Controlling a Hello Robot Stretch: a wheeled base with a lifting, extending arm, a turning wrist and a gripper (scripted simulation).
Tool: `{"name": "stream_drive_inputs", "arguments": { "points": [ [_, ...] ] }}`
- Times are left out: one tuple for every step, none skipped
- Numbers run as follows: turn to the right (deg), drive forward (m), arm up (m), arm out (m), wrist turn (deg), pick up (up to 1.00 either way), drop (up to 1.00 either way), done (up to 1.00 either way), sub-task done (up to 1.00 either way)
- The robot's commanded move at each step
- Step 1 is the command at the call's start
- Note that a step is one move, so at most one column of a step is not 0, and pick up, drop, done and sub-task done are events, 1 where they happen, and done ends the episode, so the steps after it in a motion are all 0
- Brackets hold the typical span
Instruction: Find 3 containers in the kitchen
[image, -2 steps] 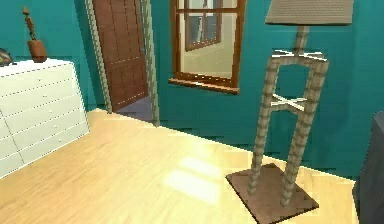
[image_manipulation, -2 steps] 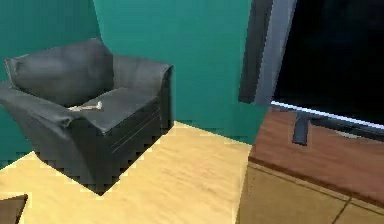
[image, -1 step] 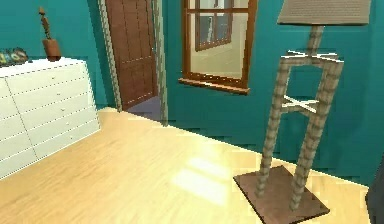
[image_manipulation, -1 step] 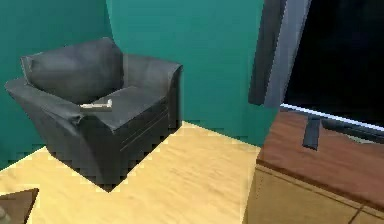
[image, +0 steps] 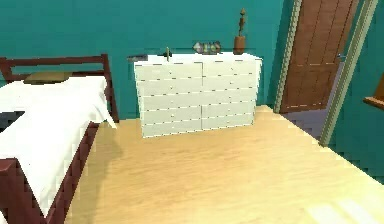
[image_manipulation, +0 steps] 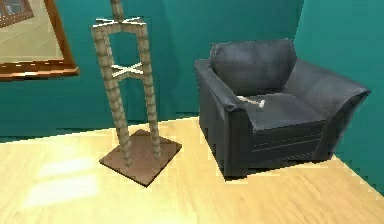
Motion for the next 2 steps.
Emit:
{"name": "stream_drive_inputs", "arguments": {
  "points": [
    [-12.0,0.00,0.00,0.00,0.0,0.00,0.00,0.00,0.00],
    [0.0,0.15,0.00,0.00,0.0,0.00,0.00,0.00,0.00]
  ]
}}
